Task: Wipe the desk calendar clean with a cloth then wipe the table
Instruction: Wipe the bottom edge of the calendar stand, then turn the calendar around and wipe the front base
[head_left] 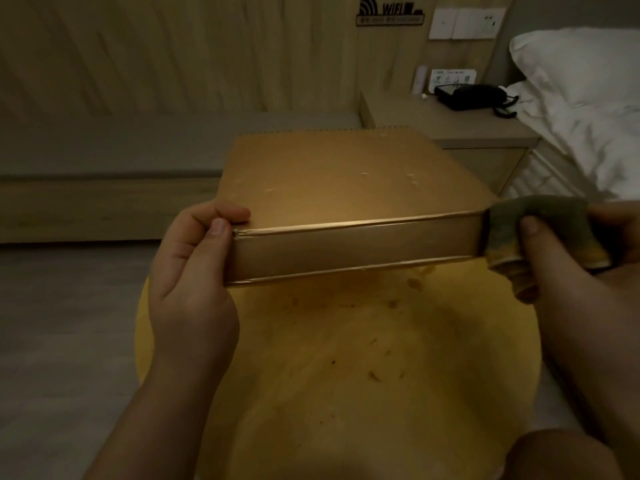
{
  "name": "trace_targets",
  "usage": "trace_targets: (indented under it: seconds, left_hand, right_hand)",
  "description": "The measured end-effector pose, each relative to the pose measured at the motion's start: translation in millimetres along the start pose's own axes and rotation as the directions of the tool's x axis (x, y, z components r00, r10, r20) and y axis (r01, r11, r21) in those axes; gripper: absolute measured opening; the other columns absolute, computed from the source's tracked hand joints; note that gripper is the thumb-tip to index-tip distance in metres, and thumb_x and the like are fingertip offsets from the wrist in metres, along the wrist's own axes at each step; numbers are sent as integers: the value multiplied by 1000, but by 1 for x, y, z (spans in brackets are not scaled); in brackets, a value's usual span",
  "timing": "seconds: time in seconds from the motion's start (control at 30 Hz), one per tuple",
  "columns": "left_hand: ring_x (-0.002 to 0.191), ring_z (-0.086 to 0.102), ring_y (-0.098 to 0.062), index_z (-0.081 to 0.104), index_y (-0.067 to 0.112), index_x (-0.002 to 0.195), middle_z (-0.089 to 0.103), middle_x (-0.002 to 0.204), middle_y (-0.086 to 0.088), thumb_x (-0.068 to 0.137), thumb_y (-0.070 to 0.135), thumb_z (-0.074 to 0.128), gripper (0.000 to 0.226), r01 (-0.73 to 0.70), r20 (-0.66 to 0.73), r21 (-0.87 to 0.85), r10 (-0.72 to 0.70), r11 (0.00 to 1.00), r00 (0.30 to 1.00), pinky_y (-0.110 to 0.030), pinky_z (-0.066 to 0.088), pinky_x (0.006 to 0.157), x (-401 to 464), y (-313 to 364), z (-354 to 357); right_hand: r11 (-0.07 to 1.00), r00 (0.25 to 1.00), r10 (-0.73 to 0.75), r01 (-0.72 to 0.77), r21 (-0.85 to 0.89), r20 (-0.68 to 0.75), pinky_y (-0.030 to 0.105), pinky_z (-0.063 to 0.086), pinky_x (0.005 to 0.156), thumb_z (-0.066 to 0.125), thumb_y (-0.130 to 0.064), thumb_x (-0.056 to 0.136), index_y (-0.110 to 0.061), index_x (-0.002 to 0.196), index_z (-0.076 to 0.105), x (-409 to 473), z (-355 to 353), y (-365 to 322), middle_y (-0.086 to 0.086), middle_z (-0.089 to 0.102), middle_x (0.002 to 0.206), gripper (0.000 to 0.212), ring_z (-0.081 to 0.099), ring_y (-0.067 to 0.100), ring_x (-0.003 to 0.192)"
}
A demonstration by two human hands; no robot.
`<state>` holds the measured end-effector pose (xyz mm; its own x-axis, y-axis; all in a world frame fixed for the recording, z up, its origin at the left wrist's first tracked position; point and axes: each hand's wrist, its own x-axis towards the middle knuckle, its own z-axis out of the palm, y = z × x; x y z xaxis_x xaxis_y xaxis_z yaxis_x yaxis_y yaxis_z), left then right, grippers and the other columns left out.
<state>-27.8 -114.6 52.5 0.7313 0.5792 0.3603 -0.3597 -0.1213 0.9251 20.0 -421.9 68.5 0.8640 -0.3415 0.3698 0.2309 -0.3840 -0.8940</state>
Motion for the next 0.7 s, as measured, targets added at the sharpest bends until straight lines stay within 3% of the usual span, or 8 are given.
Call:
trace_targets:
  seconds: [0.07, 0.17, 0.27, 0.37, 0.43, 0.47, 0.6, 0.7]
  left_hand:
    - [72, 50, -2, 77, 37, 88, 69, 89, 18, 94, 24, 51, 30, 28, -28, -32, -29, 999, 999, -30, 35, 64, 1, 0, -1]
    - [89, 56, -9, 78, 41, 99, 72, 105, 15, 89, 24, 53, 32, 78, -61, -43, -81, 996, 995, -37, 41, 76, 0, -3, -5]
    - [83, 58, -9, 75, 45, 113, 71, 94, 19, 84, 21, 54, 44, 109, -56, -13, -110, 994, 992, -40, 43, 74, -4, -4, -8]
    - [78, 62, 9, 68, 42, 131, 69, 87, 38, 88, 12, 52, 55, 85, -19, 86, -84, 993, 996, -23, 52, 69, -6, -6, -13]
    - [89, 57, 28, 58, 31, 144, 63, 99, 50, 95, 3, 48, 57, 117, -1, 109, -118, 987, 993, 0, 46, 67, -7, -8, -16]
    - [93, 56, 30, 57, 30, 145, 64, 107, 46, 94, 6, 48, 58, 137, 9, 90, -139, 986, 990, 2, 46, 67, -5, -8, -20]
    - [88, 73, -13, 76, 50, 107, 75, 107, 12, 67, 18, 51, 57, 308, 125, 5, -307, 951, 944, -24, 58, 56, 5, 0, -28]
    - [81, 67, -28, 73, 46, 105, 73, 108, -2, 60, 18, 55, 56, 354, 140, 75, -362, 932, 922, -35, 55, 56, 9, -3, -26]
  right_hand:
    - [997, 981, 79, -80, 3, 175, 45, 63, 57, 65, -63, 93, -49, 90, 66, 17, -16, 1, -14, 68, 83, 15, 69, 12, 69]
    - [867, 798, 338, -470, 164, 499, 29, 46, 35, 51, -36, 101, -20, 82, 69, 47, -21, -3, 6, 55, 66, 31, 52, 15, 42]
    - [699, 516, 482, -714, 44, 709, 16, 32, 31, 70, -45, 83, -9, 81, 73, 65, 2, -22, 6, 57, 57, 36, 44, 11, 32]
    - [698, 344, 501, -703, -136, 794, 22, 48, 35, 78, -52, 64, -9, 67, 79, 75, 28, -40, 7, 64, 53, 43, 59, 15, 36]
    - [753, 333, 475, -633, -180, 815, 21, 50, 37, 80, -41, 67, -1, 88, 76, 78, 32, -43, 8, 67, 57, 44, 61, 15, 39]
    - [787, 366, 450, -593, -168, 815, 20, 49, 36, 79, -34, 72, 0, 99, 72, 80, 32, -41, 9, 69, 60, 44, 62, 14, 40]
    - [879, 469, 346, -465, -106, 813, 17, 43, 31, 78, -32, 75, -8, 99, 75, 73, 28, -36, 6, 73, 66, 34, 62, 11, 40]
    - [937, 562, 298, -325, -125, 772, 25, 46, 40, 80, -44, 71, -25, 92, 80, 59, 24, -32, 6, 77, 73, 29, 68, 18, 51]
